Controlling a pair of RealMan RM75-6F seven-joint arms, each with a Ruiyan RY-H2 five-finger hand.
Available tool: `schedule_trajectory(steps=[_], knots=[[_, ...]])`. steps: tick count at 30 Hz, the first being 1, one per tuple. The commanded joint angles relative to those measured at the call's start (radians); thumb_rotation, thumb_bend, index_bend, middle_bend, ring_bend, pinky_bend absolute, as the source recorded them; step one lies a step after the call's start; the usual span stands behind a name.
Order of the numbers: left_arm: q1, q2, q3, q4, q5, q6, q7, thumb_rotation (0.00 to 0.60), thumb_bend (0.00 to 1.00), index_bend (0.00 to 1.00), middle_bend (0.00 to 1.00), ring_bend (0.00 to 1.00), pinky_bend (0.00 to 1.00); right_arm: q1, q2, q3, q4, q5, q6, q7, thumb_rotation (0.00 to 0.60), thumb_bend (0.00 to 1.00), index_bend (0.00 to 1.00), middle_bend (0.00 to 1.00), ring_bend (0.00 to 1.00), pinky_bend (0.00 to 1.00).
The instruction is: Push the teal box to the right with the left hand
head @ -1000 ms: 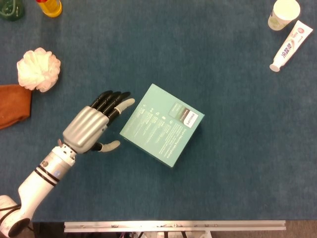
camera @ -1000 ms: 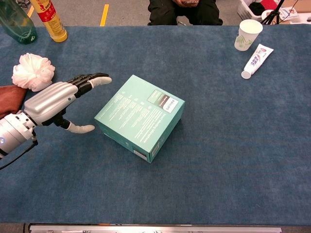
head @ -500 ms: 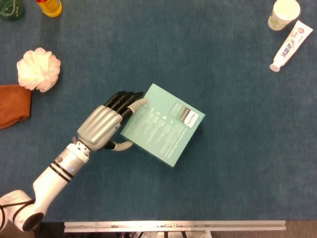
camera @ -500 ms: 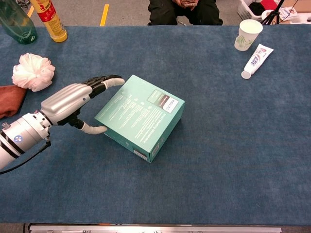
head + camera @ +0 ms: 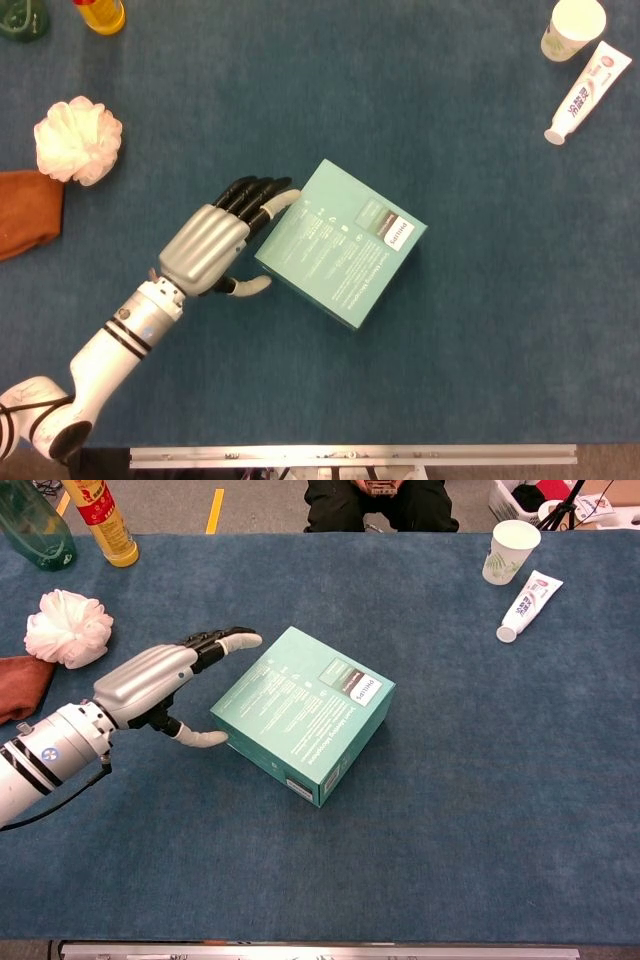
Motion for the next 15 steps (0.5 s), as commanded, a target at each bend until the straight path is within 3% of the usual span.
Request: schedule_trajectory(steps=[1, 15], knots=[[0.012, 0.015, 0.016, -0.015, 0.001, 0.006, 0.023, 0.600, 0.20, 0.00, 0.00, 0.00, 0.06, 0.002, -0.002, 0.000, 0.000, -0.001, -0.002, 0.001, 0.600, 0.12, 0.29, 0.50, 0.41, 0.28], [-0.018, -0.040, -0.011, 0.009, -0.026, -0.024, -0.009, 0.600, 0.20, 0.00, 0.00, 0.00, 0.06, -0.007, -0.001, -0.003, 0.011, 0.006, 0.002, 0.016, 0.600, 0.12, 0.29, 0.50, 0.41, 0.28]])
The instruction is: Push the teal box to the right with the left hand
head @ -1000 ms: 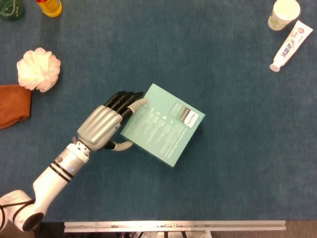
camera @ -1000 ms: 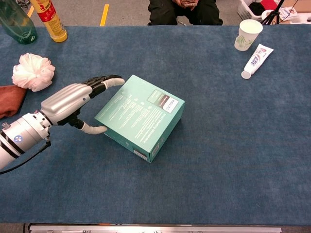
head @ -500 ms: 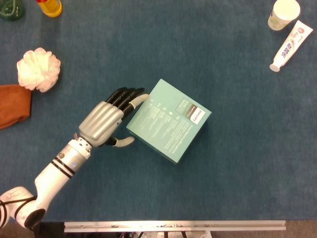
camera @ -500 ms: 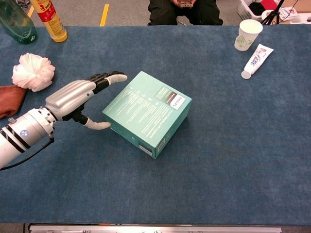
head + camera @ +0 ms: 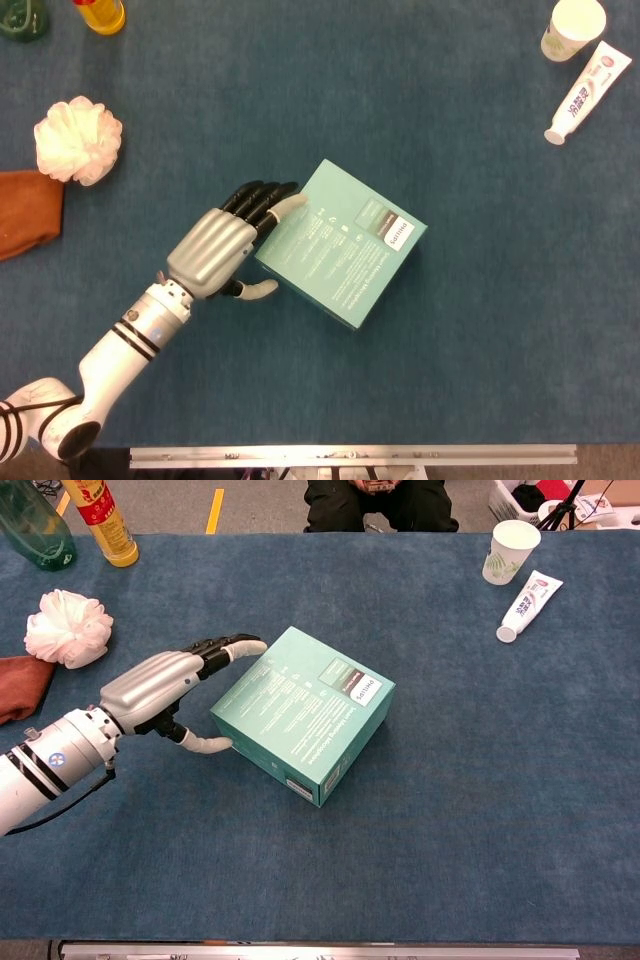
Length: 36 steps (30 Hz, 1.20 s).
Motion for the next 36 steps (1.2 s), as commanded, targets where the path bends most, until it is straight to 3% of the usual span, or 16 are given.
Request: schedule_trajectory(steps=[1, 14, 27, 36], knots=[[-0.007, -0.015, -0.007, 0.012, -0.004, -0.004, -0.011, 0.600, 0.20, 0.00, 0.00, 0.00, 0.06, -0.001, 0.001, -0.001, 0.001, 0.001, 0.000, 0.001, 0.600, 0.12, 0.29, 0.50, 0.41, 0.28], [0.008, 0.020, 0.012, -0.001, 0.003, 0.027, 0.007, 0.600, 0.20, 0.00, 0.00, 0.00, 0.06, -0.002, 0.002, 0.001, -0.003, -0.002, 0.003, 0.003, 0.600, 0.12, 0.29, 0.50, 0.41, 0.28], [0.147, 0.183, 0.053, -0.066, -0.036, 0.179, 0.077, 0.600, 0.20, 0.00, 0.00, 0.00, 0.06, -0.009, -0.012, 0.001, 0.008, 0.015, 0.008, -0.027, 0.600, 0.12, 0.29, 0.50, 0.41, 0.28], [0.263, 0.265, 0.050, -0.093, -0.058, 0.329, 0.132, 0.600, 0.20, 0.00, 0.00, 0.00, 0.06, -0.016, -0.017, 0.005, 0.005, 0.029, 0.016, -0.057, 0.600, 0.12, 0.29, 0.50, 0.41, 0.28]])
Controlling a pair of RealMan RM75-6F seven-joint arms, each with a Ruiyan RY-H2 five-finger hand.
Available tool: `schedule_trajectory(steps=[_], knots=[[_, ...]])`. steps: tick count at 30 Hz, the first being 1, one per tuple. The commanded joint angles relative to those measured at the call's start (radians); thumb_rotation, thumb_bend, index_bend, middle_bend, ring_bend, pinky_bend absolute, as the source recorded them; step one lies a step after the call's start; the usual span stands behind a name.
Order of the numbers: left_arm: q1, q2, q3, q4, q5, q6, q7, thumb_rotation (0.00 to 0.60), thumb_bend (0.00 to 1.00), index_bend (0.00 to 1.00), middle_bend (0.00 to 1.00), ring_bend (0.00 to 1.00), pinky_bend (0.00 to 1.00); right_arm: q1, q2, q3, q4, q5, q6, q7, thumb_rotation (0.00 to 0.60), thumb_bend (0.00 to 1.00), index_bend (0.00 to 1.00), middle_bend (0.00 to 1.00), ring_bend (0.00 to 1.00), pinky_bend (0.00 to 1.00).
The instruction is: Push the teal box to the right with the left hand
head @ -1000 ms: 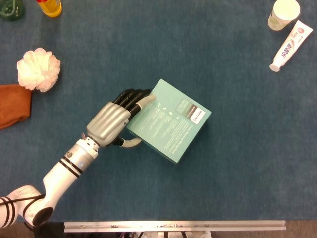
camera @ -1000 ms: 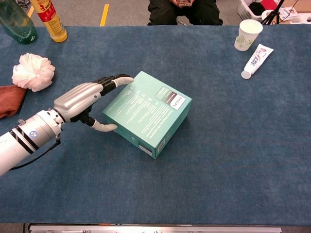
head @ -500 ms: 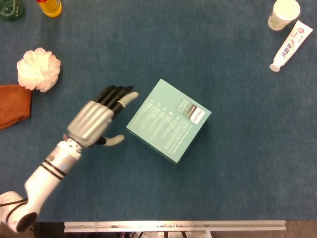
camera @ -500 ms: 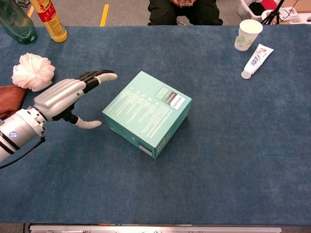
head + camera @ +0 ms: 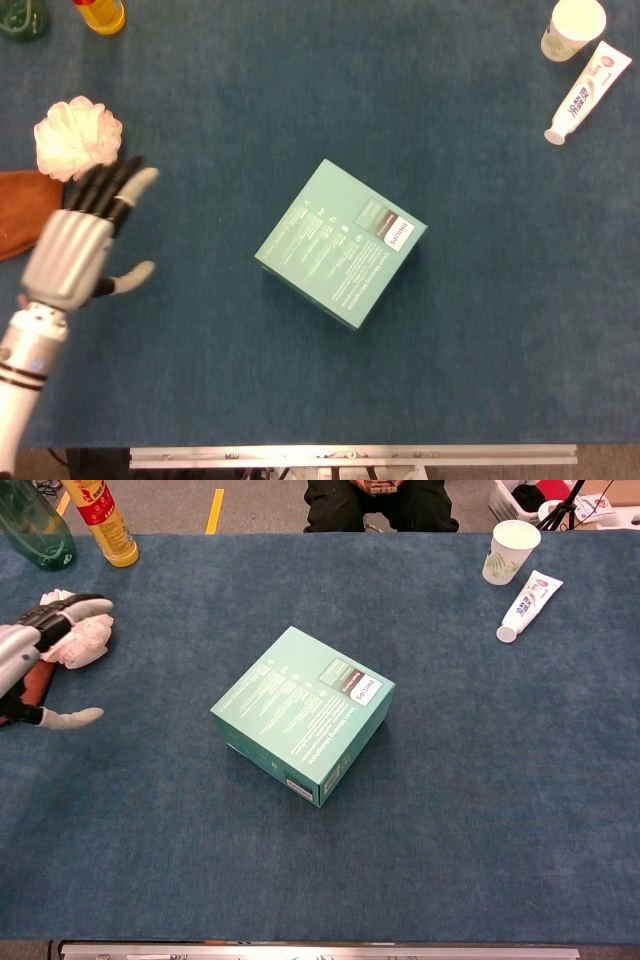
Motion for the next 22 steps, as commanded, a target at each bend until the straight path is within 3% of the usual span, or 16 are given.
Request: schedule_trajectory(steps=[1, 9, 22], knots=[[0.049, 0.029, 0.000, -0.010, -0.010, 0.056, 0.034, 0.600, 0.20, 0.00, 0.00, 0.00, 0.06, -0.002, -0.004, -0.003, -0.002, 0.003, -0.003, -0.001, 0.600, 0.12, 0.29, 0.50, 0.41, 0.28], [0.118, 0.037, -0.018, 0.015, -0.008, 0.147, 0.051, 0.600, 0.20, 0.00, 0.00, 0.00, 0.06, -0.021, -0.020, -0.012, -0.005, -0.010, 0.030, -0.033, 0.600, 0.12, 0.29, 0.50, 0.41, 0.28], [0.148, 0.057, -0.032, 0.013, -0.010, 0.136, 0.020, 0.600, 0.20, 0.00, 0.00, 0.00, 0.06, -0.030, -0.016, -0.016, -0.018, -0.014, 0.033, -0.034, 0.600, 0.12, 0.29, 0.50, 0.41, 0.28]])
